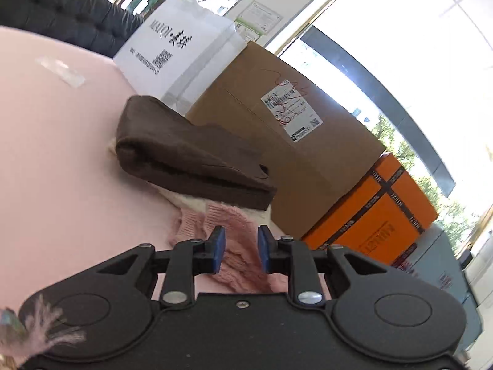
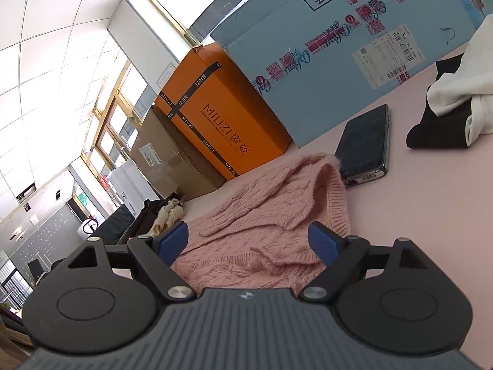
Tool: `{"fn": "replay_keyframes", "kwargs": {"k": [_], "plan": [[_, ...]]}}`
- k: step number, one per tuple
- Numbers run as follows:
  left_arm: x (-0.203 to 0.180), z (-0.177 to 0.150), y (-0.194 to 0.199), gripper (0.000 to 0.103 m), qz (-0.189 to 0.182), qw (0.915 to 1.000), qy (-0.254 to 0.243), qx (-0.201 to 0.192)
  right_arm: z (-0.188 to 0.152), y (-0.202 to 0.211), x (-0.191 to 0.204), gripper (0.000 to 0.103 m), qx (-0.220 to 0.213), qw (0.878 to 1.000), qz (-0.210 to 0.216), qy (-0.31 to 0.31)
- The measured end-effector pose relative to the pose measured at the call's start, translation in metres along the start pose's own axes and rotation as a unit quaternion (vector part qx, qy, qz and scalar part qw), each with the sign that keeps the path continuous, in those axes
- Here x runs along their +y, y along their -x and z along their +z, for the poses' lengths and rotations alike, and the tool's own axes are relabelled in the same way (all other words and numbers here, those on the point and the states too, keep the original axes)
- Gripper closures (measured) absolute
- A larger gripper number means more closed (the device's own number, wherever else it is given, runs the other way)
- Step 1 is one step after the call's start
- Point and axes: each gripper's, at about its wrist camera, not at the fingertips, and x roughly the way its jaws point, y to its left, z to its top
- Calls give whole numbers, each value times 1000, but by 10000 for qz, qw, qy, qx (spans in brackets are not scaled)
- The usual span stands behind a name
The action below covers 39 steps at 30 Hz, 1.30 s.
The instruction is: Fold clothes
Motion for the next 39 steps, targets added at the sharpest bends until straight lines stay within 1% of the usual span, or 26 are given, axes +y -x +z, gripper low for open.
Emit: {"fn": "replay_keyframes", "kwargs": {"k": [1,4,7,10,12,13,14,15,16,18,20,21,22,24,25,28,29,30,31,32,33,34,35,36,38,39], "plan": [[-6,2,-11,58,-124,9998,43,159,0,0,0,19,3,10000,-31,2],[-33,7,-46,35,51,9987,-213,462,-2,2,2,19,-65,10000,-56,28],[-49,9,-74,31,283,9970,-330,642,-2,5,0,19,-140,9999,-97,-26],[-54,8,-99,31,490,9942,-484,829,-2,5,-2,18,-162,9998,-83,-85],[-54,3,-106,39,648,9916,-794,791,-2,5,-3,18,-147,9998,-78,-105],[-54,0,-110,63,727,9898,-948,772,-2,5,-3,18,-144,9998,-80,-108],[-54,-3,-112,73,792,9881,-1091,744,-2,5,-3,18,-150,9998,-83,-109],[-52,-5,-105,87,752,9884,-1151,645,-2,5,-3,18,-165,9998,-88,-109],[-50,-5,-92,93,604,9907,-1118,485,-3,6,-3,18,-185,9997,-91,-110],[-43,-9,-59,93,341,9930,-1134,34,-3,6,-4,18,-196,9997,-111,-129],[-39,-14,-22,93,227,9919,-1172,-422,-3,6,-4,18,-190,9996,-136,-154],[-37,-16,-4,93,188,9912,-1165,-604,-3,6,-5,18,-176,9996,-141,-169],[-34,-19,8,93,272,9911,-1141,-635,-3,5,-6,18,-160,9996,-138,-184],[-22,-27,21,92,637,9904,-1120,-495,-2,4,-7,17,-129,9996,-124,-216],[-15,-32,21,89,921,9887,-1136,-331,-2,3,-7,17,-112,9996,-117,-234],[7,-46,20,88,1732,9775,-1192,141,-2,2,-8,17,-69,9995,-120,-271],[9,-48,21,88,1760,9755,-1311,150,-2,2,-8,17,-68,9995,-134,-268],[11,-49,21,83,1810,9728,-1436,152,-2,2,-8,17,-67,9995,-142,-268],[9,-48,19,79,1998,9666,-1601,114,-2,1,-8,17,-61,9995,-150,-271],[8,-46,18,71,2194,9595,-1764,55,-2,1,-8,17,-57,9995,-161,-272],[7,-44,18,42,2436,9506,-1917,-134,-2,1,-8,17,-54,9995,-175,-270],[7,-42,17,23,2676,9405,-2067,-323,-2,1,-8,17,-55,9995,-187,-267],[6,-40,17,22,2864,9309,-2208,-518,-2,1,-8,17,-63,9994,-202,-261],[6,-39,21,22,2727,9312,-2300,-752,-2,2,-7,16,-76,9994,-238,-253],[3,-34,31,18,2142,9394,-2379,-1226,-2,4,-5,16,-113,9990,-375,-199],[1,-33,35,3,1812,9436,-2394,-1395,-2,5,-2,15,-138,9986,-489,-122]]}}
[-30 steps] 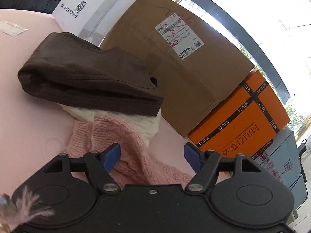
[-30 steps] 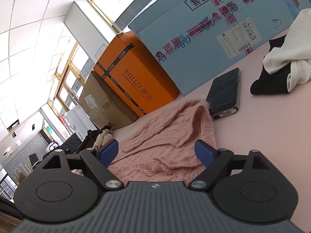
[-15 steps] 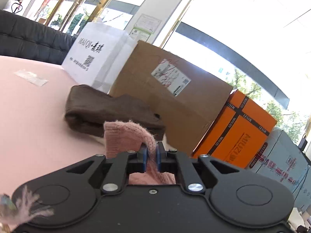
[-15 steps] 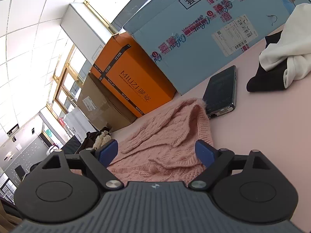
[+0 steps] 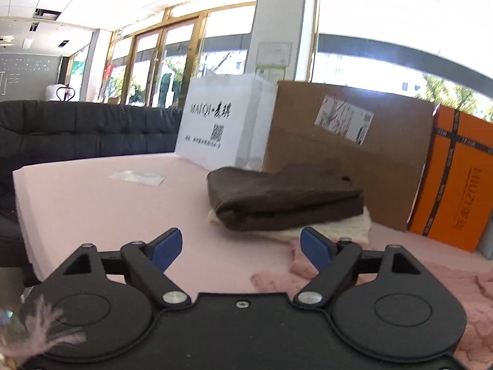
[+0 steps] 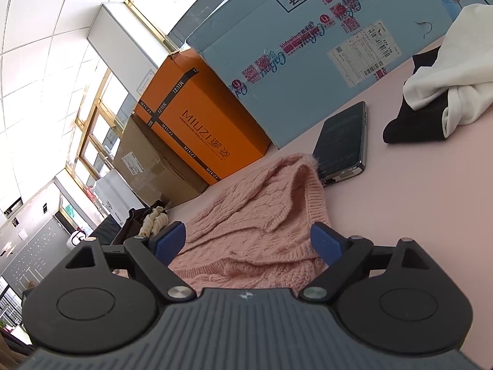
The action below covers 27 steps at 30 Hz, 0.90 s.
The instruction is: Fold clothes
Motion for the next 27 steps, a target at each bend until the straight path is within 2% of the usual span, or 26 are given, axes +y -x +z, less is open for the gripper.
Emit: {"fn": "replay_keyframes", "kwargs": {"k": [2,5,9,11,12,15,18,21,24,27], "plan": [[-3,4,7,0,-510,9978,91,-422,-1,4,6,15,-45,9996,-215,158],[-13,10,6,0,-918,9918,70,-890,-4,12,17,15,26,9984,-414,392],[-33,15,-2,0,-1295,9837,142,-1237,-15,25,30,13,201,9967,-586,529],[-43,19,-9,0,-1962,9726,276,-1214,-22,33,39,13,270,9957,-635,623],[-46,19,-13,0,-2400,9630,404,-1156,-26,37,45,13,283,9949,-575,774],[-58,13,-26,0,-3304,9358,904,-836,-39,45,65,13,464,9900,-246,1310],[-73,1,-32,0,-3861,9150,1034,-542,-56,40,90,13,986,9741,219,2021],[-80,-5,-30,0,-4001,9124,747,-443,-67,25,105,13,1488,9569,525,2438],[-81,-7,-28,0,-4060,9104,696,-387,-76,3,114,13,1899,9381,399,2868],[-79,-10,-32,0,-4064,9106,698,-278,-80,-13,120,16,2014,9186,292,3388]]}}
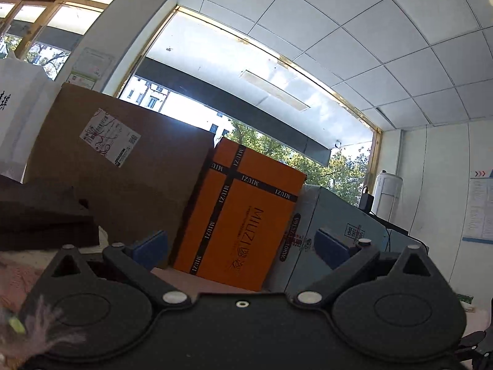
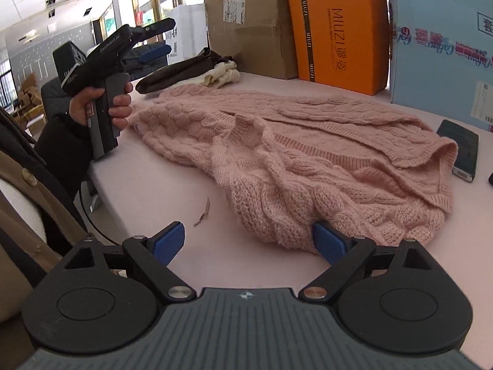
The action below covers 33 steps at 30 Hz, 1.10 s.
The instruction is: Fold clothes
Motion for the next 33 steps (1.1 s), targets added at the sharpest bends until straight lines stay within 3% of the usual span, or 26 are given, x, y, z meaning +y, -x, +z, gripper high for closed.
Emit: {"fn": "replay_keyframes", "kwargs": {"k": [3,4,5,7,12,16,18,19,23,25,28,31,33], "plan": [[3,-1,0,0,37,10000,63,30,4,-3,-4,41,66,9991,-178,382],[4,-2,0,0,53,9999,81,29,6,0,-11,72,51,9990,-290,326],[5,-2,1,0,84,9999,82,6,8,6,-19,96,31,9987,-430,274],[5,-3,4,0,174,9998,78,-48,8,25,-31,96,-138,9984,-525,177],[10,-5,5,0,542,9984,166,-80,3,78,-30,96,-642,9962,-531,252],[7,1,9,0,847,9964,35,37,-17,84,-32,90,-445,9982,-356,185],[7,8,15,0,1104,9938,-99,73,-26,77,-35,78,-339,9992,-200,84],[9,15,19,0,1312,9912,-181,67,-29,75,-38,65,-388,9991,-159,33],[33,42,33,0,2319,9723,-304,15,-27,96,-67,18,-1588,9863,-95,-434],[52,50,28,0,2697,9621,-194,363,-21,100,-91,17,-1989,9762,-209,-836],[76,40,7,0,2830,9516,-160,1191,-6,82,-124,17,-2029,9638,-837,-1516],[90,19,-22,0,3030,9295,-208,2092,10,48,-155,17,-1769,9467,-1263,-2379],[91,3,-35,0,3089,9163,-376,2521,19,25,-168,17,-1421,9423,-1320,-2729]]}}
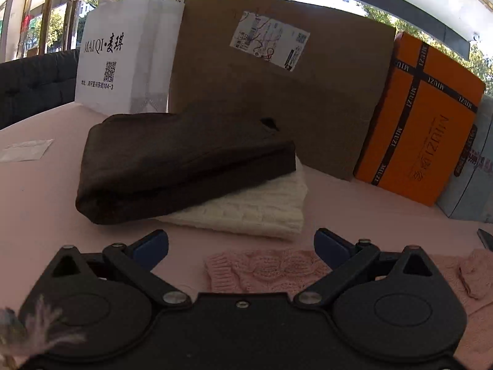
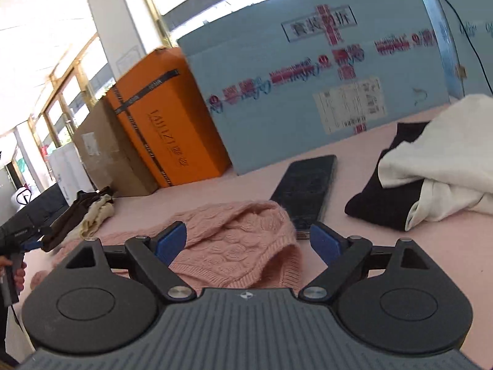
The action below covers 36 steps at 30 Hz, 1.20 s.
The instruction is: Fold clothes
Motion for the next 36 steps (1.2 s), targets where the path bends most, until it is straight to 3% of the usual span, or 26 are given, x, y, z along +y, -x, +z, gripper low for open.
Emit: {"fn": "replay_keyframes", "kwargs": {"k": [4,6,7,8,9,10,13,15,18,20,21,22,23,24,25,26,27,29,30,31,32,33,34,36], "plan": [[-16,-11,-21,4,123,9976,-568,378,-2,-32,6,21,534,9976,-428,61],[-21,-13,-25,21,68,9961,-735,480,-6,-35,9,29,542,9968,-558,181],[-24,-13,-22,38,-17,9954,-841,450,-7,-34,10,45,540,9961,-653,248],[-29,-14,-19,47,-173,9944,-946,435,-8,-33,11,67,538,9957,-693,283],[-35,-15,-17,59,-254,9933,-1048,408,-9,-33,10,75,536,9959,-671,281],[-41,-16,-16,63,-331,9920,-1157,375,-10,-32,9,90,534,9961,-649,279],[-63,-17,-13,69,-466,9870,-1528,168,-9,-29,7,94,462,9962,-681,273],[-76,-13,-15,70,-350,9827,-1817,-65,-7,-28,6,94,397,9954,-822,282],[-84,-7,-28,69,242,9740,-2235,-276,-5,-26,-2,94,325,9946,-983,103],[-80,-6,-34,66,444,9735,-2233,-204,-5,-27,-8,92,353,9951,-924,-39],[-78,-5,-36,62,548,9731,-2228,-194,-6,-27,-9,91,363,9956,-866,-83],[-79,-4,-30,45,669,9725,-2202,-350,-6,-27,-10,84,358,9959,-819,-112],[-79,-4,-25,33,789,9716,-2175,-505,-6,-26,-11,70,334,9965,-756,-143],[-80,-3,-18,12,905,9701,-2148,-679,-6,-25,-11,60,289,9972,-674,-175],[-83,-2,-7,2,972,9676,-2119,-973,-6,-23,-11,37,233,9976,-621,-196],[-88,0,6,0,873,9667,-2040,-1276,-6,-22,-10,20,164,9977,-633,-196],[-91,1,19,0,707,9659,-1944,-1556,-6,-20,-9,19,99,9975,-677,-204],[-97,2,44,0,-500,9699,-1549,-1812,-5,-17,-11,19,-5,9970,-729,-274],[-101,3,56,0,-1139,9659,-1351,-1895,-5,-16,-13,19,-31,9968,-723,-347],[-106,0,62,0,-2007,9564,-1213,-1741,-5,-15,-15,19,-46,9965,-726,-420],[-112,-3,67,0,-2854,9395,-1081,-1558,-5,-15,-16,19,-49,9961,-744,-467],[-123,-9,68,0,-3616,9174,-1065,-1277,-4,-15,-17,19,-52,9958,-770,-497],[-136,-16,69,0,-4176,8959,-1141,-995,-4,-14,-18,19,-64,9956,-785,-515],[-166,-33,69,0,-4887,8581,-1534,-365,-5,-13,-18,19,-103,9955,-785,-521]]}}
